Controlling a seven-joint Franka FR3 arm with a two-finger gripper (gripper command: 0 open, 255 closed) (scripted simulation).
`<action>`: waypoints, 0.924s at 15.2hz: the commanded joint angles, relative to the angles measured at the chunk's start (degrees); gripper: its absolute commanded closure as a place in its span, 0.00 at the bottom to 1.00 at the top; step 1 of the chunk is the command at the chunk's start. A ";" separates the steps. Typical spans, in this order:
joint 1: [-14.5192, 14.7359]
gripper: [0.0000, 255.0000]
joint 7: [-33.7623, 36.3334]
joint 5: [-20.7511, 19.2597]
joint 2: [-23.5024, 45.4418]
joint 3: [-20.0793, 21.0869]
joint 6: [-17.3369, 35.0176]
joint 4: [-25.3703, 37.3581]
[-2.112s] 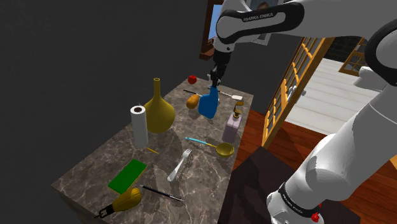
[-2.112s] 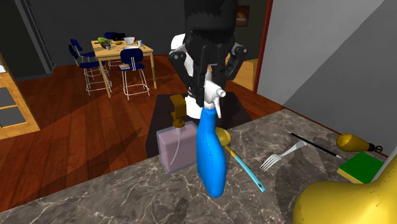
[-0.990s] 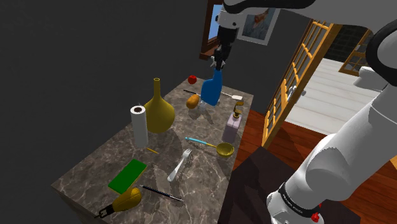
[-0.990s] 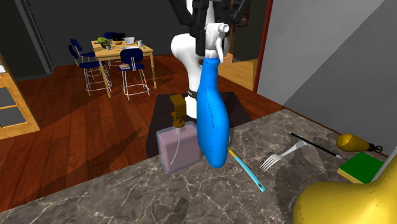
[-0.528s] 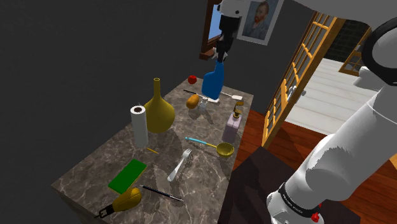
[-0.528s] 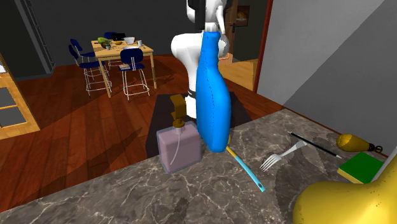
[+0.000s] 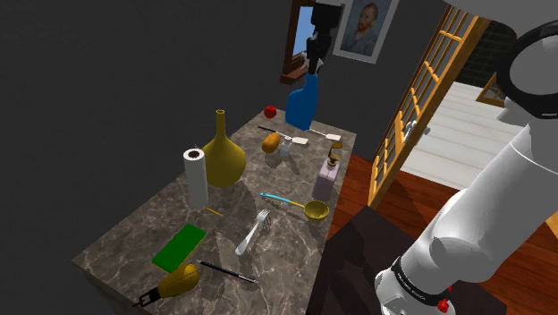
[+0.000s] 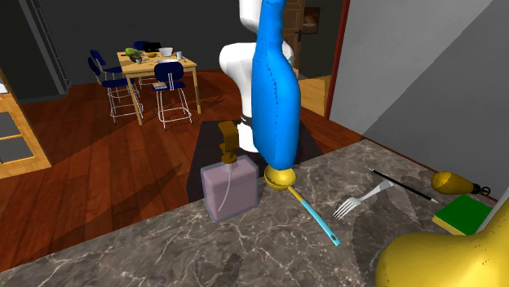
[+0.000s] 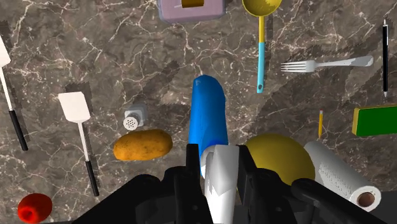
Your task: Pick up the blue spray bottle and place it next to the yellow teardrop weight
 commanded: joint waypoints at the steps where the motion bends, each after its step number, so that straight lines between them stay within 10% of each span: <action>1: -0.09 1.00 -0.19 0.07 0.73 -0.10 -1.77 2.47; 14: 1.14 1.00 2.15 0.36 3.62 0.93 -11.56 15.14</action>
